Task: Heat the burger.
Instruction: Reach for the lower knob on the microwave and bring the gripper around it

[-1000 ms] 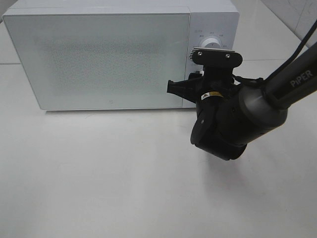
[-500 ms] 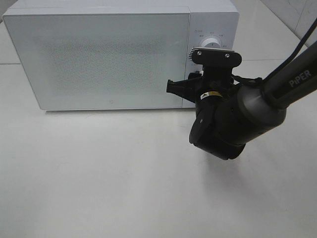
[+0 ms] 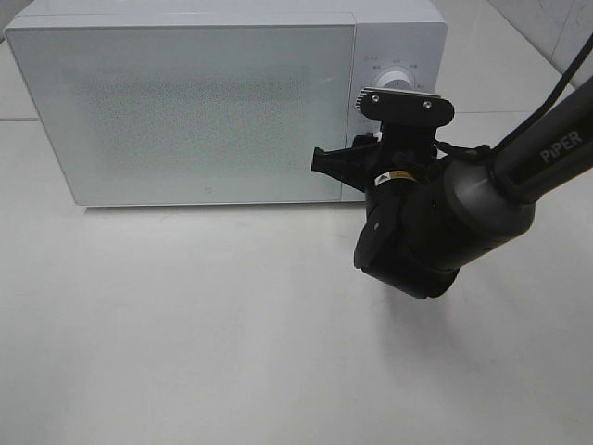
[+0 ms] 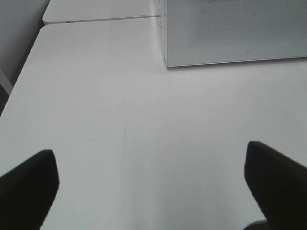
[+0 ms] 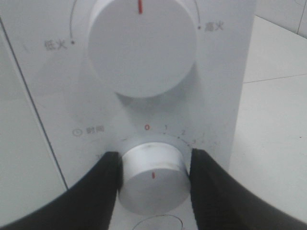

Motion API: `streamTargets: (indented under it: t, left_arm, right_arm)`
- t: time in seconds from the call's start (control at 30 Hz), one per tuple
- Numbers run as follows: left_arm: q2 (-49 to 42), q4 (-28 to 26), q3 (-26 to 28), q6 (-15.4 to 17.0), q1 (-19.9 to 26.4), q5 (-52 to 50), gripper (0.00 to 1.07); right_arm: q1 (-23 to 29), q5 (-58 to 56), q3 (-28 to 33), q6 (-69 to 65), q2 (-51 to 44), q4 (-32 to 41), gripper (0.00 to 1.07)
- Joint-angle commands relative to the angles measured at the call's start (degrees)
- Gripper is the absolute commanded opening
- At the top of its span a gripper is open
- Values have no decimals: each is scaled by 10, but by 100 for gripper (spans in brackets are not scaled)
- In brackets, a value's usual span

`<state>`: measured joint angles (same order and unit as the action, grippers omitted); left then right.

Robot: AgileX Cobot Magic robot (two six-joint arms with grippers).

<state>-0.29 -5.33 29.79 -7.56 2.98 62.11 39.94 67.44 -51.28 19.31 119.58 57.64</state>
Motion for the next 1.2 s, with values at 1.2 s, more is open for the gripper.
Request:
streamTargets:
  t: [1.2]
  left_arm:
    - [-10,-2,-2,3,1,-7,98]
  right_arm:
    - [-9,48,-15,-454,-1,-151,15]
